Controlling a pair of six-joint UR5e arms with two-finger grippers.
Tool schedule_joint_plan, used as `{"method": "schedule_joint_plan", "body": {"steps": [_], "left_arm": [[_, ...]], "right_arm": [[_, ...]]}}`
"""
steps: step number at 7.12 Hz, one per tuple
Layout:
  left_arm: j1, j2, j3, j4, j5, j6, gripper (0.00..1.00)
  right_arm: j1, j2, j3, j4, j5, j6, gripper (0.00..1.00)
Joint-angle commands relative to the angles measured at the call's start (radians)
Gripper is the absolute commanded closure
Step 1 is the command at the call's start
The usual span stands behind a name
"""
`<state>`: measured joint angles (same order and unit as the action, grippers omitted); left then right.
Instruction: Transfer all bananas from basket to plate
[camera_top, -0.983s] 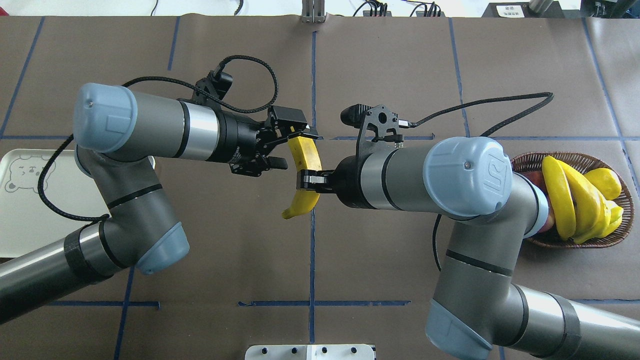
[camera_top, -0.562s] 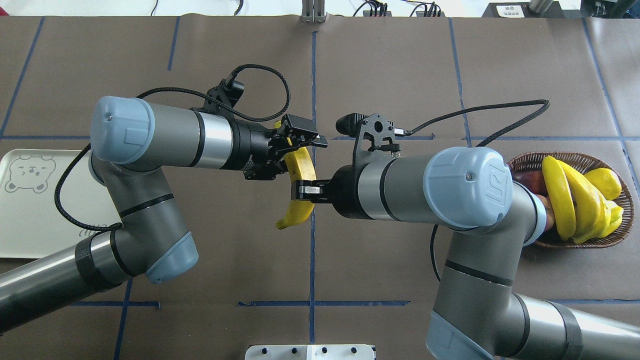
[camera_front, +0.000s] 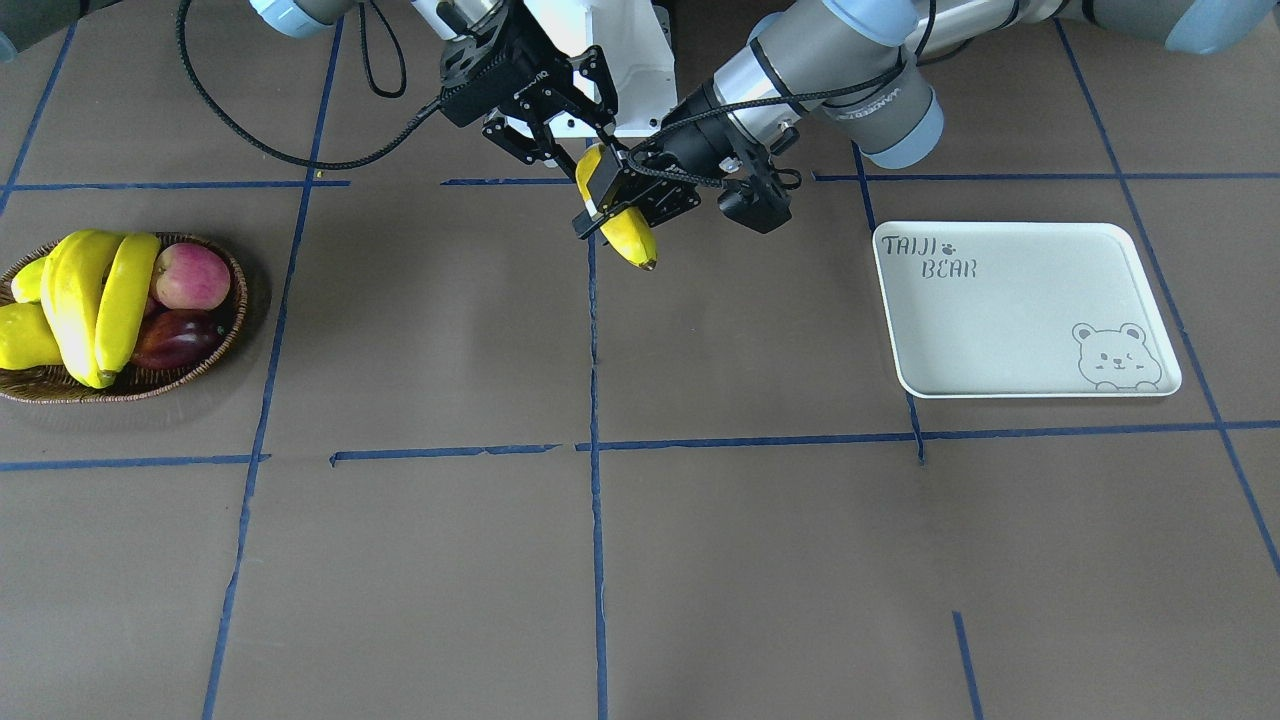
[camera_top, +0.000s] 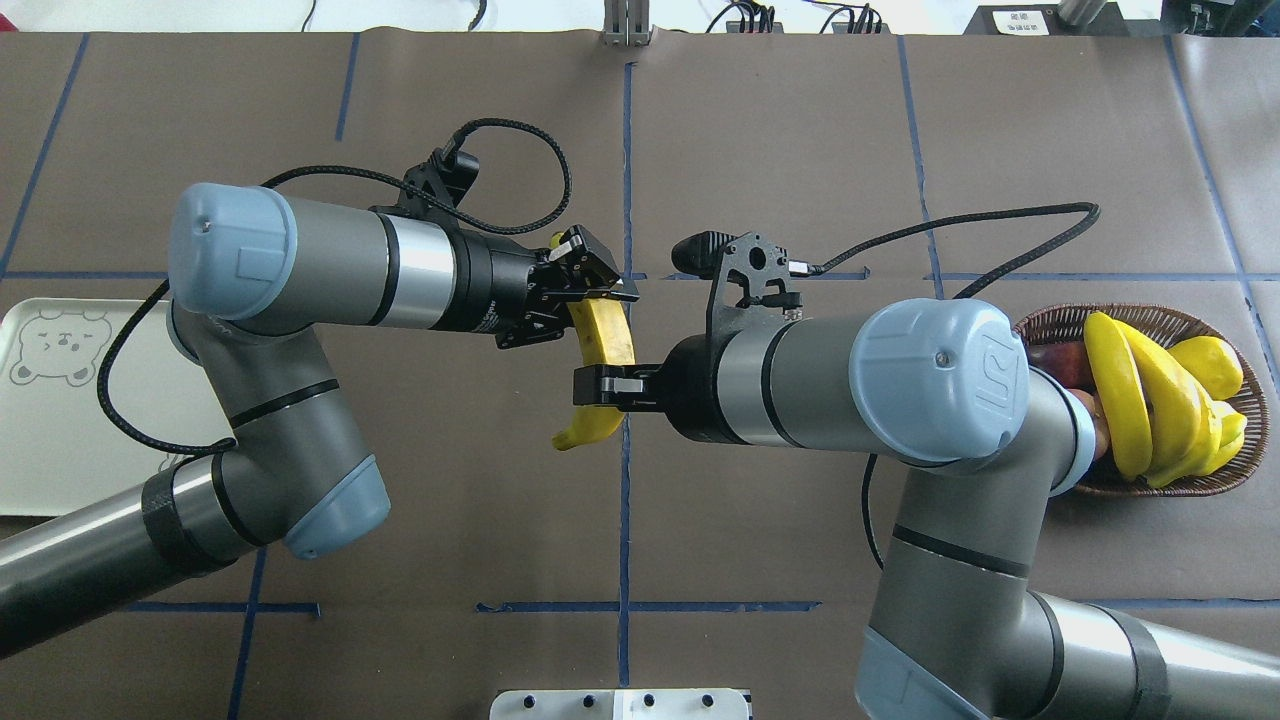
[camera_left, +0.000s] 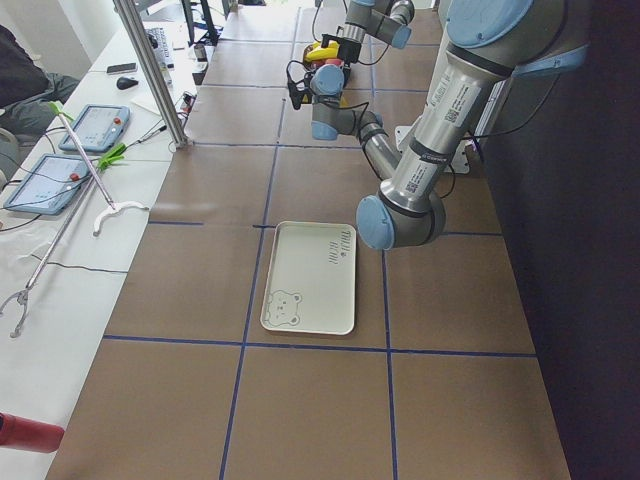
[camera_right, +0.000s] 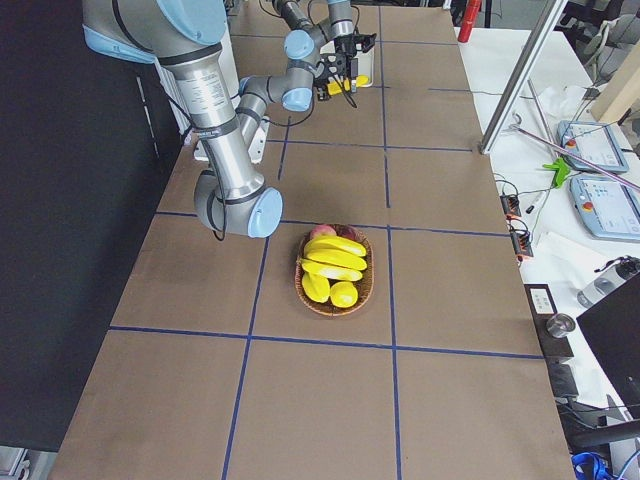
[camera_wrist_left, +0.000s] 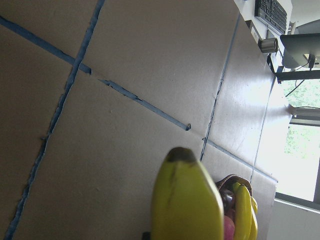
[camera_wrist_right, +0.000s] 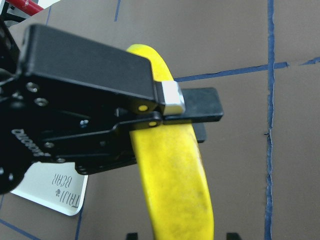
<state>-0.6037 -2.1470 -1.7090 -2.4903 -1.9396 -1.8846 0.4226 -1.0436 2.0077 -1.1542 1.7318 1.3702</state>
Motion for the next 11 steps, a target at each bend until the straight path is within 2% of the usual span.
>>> {"method": "schedule_joint_plan", "body": {"steps": [1,2,3,4,5,7,9,11], "left_arm": [[-0.004,0.001,-0.003,0.005,-0.001,-0.004,1.0],[-0.016,0.006,-0.003,0.011,-0.002,-0.004,1.0],[-0.042,0.01,-0.004,0.116,-0.002,-0.001,1.0],[-0.076,0.018,-0.014,0.29,-0.028,0.046,1.0],[-0.14,0.069,-0.038,0.385,-0.095,0.206,1.0],[-0.296,0.264,-0.113,0.468,-0.2,0.432,1.0],[-0.376,0.497,-0.116,0.475,-0.199,0.717,1.0],[-0.412,0.634,-0.089,0.473,-0.196,0.899,1.0]], "right_arm": [[0.001,-0.001,0.006,0.001,0.0,0.009,0.0],[0.001,-0.001,0.019,-0.007,0.0,0.012,0.0],[0.004,-0.004,0.043,-0.016,0.0,0.012,0.0],[0.011,-0.013,0.081,-0.033,0.002,0.012,0.0],[0.011,-0.013,0.132,-0.126,0.002,0.012,0.0],[0.045,-0.016,0.161,-0.226,0.003,0.01,0.0],[0.102,-0.029,0.16,-0.275,0.03,0.01,0.0],[0.14,-0.033,0.16,-0.321,0.066,0.009,0.0]]}}
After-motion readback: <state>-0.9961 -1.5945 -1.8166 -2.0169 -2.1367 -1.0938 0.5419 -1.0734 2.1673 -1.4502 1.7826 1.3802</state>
